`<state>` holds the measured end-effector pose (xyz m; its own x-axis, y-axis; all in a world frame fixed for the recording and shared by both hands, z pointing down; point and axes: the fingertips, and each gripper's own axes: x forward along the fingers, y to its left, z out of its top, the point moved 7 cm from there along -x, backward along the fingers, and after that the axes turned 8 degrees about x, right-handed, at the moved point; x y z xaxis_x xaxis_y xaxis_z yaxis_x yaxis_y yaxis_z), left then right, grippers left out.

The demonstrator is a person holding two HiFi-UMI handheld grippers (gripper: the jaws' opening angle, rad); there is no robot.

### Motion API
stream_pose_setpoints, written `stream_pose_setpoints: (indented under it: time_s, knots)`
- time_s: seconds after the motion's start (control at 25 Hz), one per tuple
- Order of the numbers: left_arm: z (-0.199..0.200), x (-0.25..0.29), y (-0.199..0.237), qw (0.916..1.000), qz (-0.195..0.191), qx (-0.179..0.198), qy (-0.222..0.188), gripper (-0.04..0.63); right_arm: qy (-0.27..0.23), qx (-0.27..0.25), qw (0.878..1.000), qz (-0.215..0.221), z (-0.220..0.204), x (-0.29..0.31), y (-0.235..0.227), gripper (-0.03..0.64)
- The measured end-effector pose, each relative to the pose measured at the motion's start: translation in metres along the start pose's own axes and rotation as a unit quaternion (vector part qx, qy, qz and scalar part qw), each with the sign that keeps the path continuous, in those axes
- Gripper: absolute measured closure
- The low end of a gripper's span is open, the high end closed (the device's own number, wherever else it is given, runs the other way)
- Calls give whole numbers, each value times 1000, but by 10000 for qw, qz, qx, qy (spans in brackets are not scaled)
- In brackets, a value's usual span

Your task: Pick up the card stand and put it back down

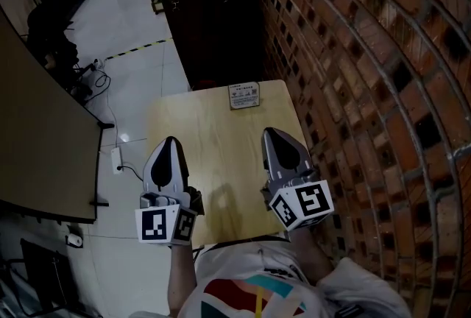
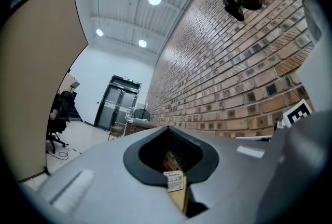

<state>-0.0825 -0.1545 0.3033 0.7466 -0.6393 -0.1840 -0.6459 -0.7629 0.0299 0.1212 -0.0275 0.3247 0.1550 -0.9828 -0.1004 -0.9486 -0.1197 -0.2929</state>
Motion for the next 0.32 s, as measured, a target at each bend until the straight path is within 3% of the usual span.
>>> stream_pose_setpoints:
  time_s: [0.32]
  knots:
    - [-5,7,-4,9999,-109,-34,21,591,44,-47,9999,-87,-3,1,-4,617]
